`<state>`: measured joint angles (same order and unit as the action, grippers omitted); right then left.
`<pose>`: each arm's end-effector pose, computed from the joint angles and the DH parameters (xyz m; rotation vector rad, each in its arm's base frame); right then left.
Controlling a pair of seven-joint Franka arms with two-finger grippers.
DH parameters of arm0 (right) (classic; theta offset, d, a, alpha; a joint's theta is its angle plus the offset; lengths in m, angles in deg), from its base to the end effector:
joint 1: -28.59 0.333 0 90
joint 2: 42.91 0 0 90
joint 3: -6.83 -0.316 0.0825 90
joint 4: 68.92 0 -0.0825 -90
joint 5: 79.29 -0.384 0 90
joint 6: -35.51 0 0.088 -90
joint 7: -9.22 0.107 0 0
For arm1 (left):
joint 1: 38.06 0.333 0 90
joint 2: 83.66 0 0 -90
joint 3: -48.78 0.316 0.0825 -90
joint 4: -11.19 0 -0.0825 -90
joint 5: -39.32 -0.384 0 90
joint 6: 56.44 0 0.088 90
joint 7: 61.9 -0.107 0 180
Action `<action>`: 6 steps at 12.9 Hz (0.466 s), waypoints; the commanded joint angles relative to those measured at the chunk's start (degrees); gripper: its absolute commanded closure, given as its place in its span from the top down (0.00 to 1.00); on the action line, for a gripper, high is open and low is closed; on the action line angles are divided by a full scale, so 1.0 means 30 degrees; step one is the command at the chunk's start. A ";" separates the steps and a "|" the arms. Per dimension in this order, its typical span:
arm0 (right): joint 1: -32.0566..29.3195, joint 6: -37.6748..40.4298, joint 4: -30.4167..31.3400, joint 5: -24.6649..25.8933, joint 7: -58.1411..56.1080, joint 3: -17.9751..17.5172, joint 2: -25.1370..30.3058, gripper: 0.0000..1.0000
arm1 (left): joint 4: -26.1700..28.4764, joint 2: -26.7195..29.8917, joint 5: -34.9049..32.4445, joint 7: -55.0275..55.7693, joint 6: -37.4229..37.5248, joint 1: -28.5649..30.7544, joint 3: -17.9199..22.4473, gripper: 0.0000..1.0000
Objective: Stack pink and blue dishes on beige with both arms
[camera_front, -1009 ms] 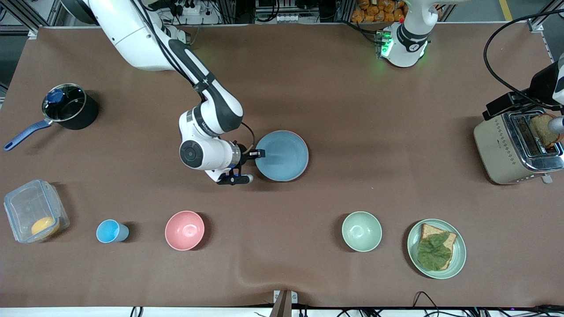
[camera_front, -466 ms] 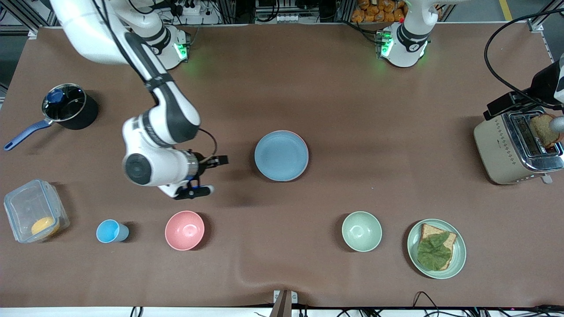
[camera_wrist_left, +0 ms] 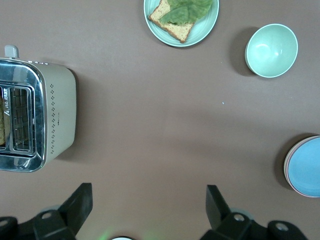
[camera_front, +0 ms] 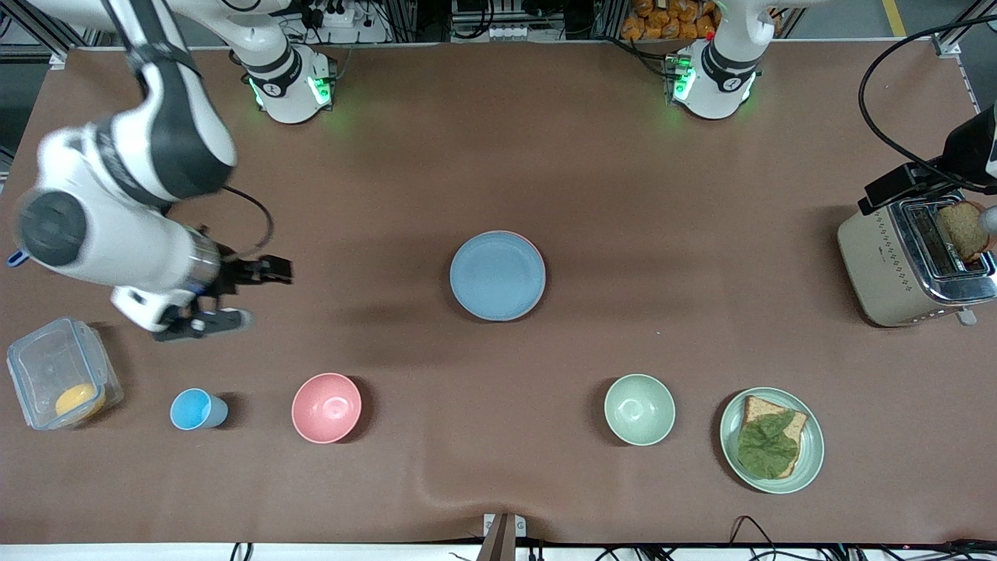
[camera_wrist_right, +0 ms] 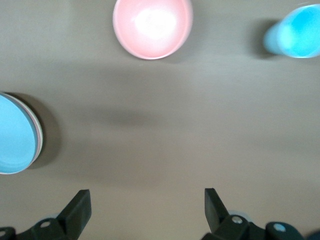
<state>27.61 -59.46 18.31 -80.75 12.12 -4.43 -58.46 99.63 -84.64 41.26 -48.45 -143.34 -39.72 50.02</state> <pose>0.6205 0.1019 0.4959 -3.0661 -0.1863 0.2142 0.5542 -0.0079 0.6232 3.0929 0.3515 -0.0743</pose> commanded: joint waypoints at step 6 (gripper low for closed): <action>-0.0344 0.2388 0.0047 0.0194 -0.0411 0.3725 0.3685 1.00 | 0.0171 0.0238 0.0025 -0.0382 -0.0449 0.0055 0.0055 1.00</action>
<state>24.56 -53.34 18.07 -80.55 10.61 4.56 -49.99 99.71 -84.64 41.26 -48.45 -144.16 -39.67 50.08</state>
